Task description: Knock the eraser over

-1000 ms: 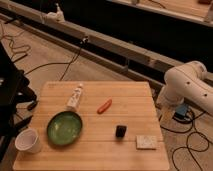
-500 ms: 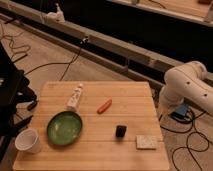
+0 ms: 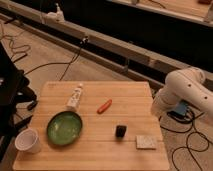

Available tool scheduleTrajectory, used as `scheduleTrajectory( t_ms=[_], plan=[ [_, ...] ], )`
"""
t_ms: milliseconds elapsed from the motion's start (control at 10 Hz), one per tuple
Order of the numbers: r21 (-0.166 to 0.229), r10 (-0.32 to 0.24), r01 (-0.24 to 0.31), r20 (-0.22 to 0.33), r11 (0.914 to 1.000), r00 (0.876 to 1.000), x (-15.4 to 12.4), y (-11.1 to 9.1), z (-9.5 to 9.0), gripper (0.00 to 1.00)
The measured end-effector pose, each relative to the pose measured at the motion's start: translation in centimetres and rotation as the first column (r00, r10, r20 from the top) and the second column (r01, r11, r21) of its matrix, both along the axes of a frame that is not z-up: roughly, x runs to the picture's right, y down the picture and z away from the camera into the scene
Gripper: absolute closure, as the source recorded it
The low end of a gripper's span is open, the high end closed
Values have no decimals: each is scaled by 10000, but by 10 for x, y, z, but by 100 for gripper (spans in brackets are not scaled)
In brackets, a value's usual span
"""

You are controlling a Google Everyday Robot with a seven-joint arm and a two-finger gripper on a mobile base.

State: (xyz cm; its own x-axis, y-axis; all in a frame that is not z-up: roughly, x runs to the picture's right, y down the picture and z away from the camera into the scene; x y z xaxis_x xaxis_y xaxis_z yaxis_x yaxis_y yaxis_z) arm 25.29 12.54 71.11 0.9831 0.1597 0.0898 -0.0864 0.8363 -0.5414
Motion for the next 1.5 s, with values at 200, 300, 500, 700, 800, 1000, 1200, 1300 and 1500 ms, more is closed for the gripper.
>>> scheduleTrajectory(
  t_ms=[200, 300, 500, 700, 800, 1000, 1200, 1300, 1500],
  plan=[
    [-131, 325, -328, -225, 9994, 9992, 5, 20, 10, 100],
    [-199, 294, -300, -277, 9994, 9992, 6, 27, 12, 100],
    [-186, 274, -279, -255, 9994, 9993, 4, 26, 12, 100],
    [-184, 279, -284, -260, 9994, 9993, 5, 26, 12, 100],
    [-191, 265, -270, -256, 9995, 9993, 4, 26, 12, 100],
    [-325, -12, 9, -93, 9995, 10000, 1, 37, 14, 100],
    [-660, -318, 336, 284, 9973, 9991, -9, 56, 18, 100],
    [-908, -406, 454, 541, 9948, 9977, -16, 68, 22, 100],
    [-1254, -302, 414, 901, 9912, 9955, -25, 83, 27, 100]
  ],
)
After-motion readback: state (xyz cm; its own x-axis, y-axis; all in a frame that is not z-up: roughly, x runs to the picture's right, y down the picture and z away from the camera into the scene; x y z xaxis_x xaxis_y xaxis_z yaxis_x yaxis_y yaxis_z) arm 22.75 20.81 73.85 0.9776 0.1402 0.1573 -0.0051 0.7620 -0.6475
